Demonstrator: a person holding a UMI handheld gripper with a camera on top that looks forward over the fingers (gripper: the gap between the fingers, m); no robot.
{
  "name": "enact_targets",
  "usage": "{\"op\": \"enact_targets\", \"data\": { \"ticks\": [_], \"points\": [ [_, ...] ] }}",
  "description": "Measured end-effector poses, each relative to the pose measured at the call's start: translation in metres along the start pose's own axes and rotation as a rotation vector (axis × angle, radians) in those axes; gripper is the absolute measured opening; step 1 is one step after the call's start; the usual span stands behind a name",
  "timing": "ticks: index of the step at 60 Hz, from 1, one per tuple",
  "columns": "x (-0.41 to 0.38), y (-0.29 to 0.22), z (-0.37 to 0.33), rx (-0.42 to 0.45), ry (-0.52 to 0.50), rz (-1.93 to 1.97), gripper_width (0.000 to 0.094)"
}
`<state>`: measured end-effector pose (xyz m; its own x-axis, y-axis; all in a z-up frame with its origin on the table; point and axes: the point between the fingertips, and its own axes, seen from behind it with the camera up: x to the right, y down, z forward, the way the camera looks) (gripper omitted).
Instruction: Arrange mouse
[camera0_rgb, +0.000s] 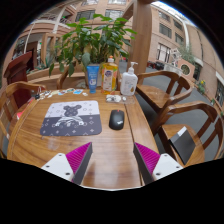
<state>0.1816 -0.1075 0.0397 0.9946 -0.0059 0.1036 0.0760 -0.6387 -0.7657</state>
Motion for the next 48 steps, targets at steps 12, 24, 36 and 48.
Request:
{"op": "enact_targets", "data": {
  "ticks": [12, 24, 36, 48],
  "points": [
    [0.019, -0.049, 0.101, 0.028, -0.006, 0.095, 0.0834],
    [0.018, -0.059, 0.155, 0.001, -0.014, 0.101, 0.0671],
    [0.015, -0.064, 0.164, 0.022, -0.002, 0.112, 0.0402],
    [0.02, -0.067, 0.162, 0.008, 0.035, 0.112, 0.0342]
  ]
}}
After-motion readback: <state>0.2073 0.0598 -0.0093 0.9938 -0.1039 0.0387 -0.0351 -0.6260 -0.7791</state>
